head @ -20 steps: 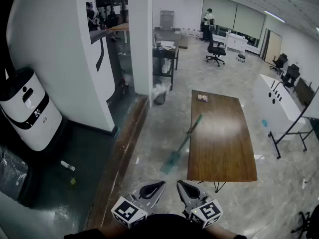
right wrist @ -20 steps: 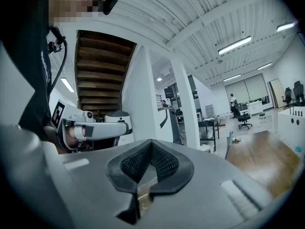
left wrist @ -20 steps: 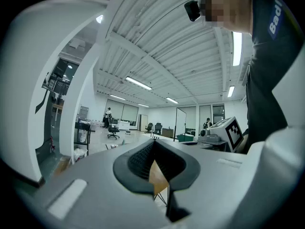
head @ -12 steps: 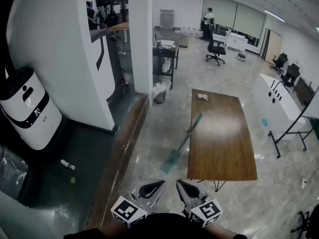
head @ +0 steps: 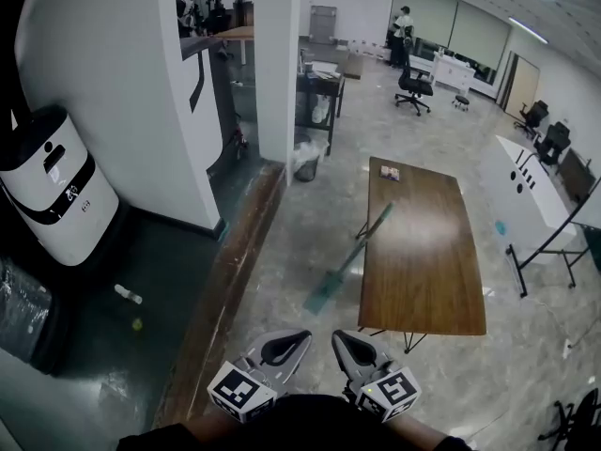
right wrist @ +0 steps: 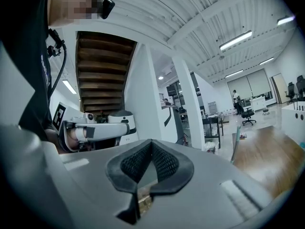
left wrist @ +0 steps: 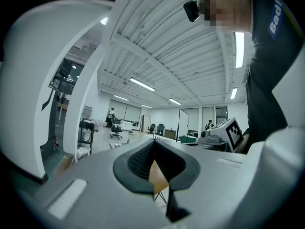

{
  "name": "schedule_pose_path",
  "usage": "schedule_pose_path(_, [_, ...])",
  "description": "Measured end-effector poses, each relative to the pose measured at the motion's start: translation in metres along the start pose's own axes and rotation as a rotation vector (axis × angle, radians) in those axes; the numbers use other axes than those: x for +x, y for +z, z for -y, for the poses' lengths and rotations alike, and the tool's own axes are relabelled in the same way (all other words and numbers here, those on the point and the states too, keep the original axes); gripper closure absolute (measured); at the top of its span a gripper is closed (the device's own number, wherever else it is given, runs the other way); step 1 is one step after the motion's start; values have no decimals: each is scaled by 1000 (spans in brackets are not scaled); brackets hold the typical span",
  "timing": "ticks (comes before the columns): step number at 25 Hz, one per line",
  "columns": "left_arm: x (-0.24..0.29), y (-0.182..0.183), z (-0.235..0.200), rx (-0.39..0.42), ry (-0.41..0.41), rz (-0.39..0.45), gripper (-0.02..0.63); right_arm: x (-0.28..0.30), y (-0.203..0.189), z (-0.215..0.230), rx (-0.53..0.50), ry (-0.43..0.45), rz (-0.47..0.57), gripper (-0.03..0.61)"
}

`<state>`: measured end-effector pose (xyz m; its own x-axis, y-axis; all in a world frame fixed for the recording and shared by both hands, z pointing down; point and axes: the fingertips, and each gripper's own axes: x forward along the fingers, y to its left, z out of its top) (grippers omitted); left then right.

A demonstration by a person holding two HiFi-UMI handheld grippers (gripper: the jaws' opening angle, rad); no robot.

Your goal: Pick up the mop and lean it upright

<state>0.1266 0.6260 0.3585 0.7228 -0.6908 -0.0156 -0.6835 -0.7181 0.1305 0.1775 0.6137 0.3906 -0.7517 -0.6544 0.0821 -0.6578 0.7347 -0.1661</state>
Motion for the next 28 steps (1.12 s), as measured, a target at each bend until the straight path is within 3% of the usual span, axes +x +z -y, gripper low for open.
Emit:
schedule_pose_path(9, [-34,0,-31,7,24,-4,594,29,-3,-31,-14,-5,-15,574])
schedule_pose_path(19, [-67,-4,-64,6,-13,-14,594,58,-15,-63,-17,-52,-42,572])
schedule_pose_path(28, [-73,-6,-83,-20,-50,1,594,63,-18,-66,-30,-131,-61,572])
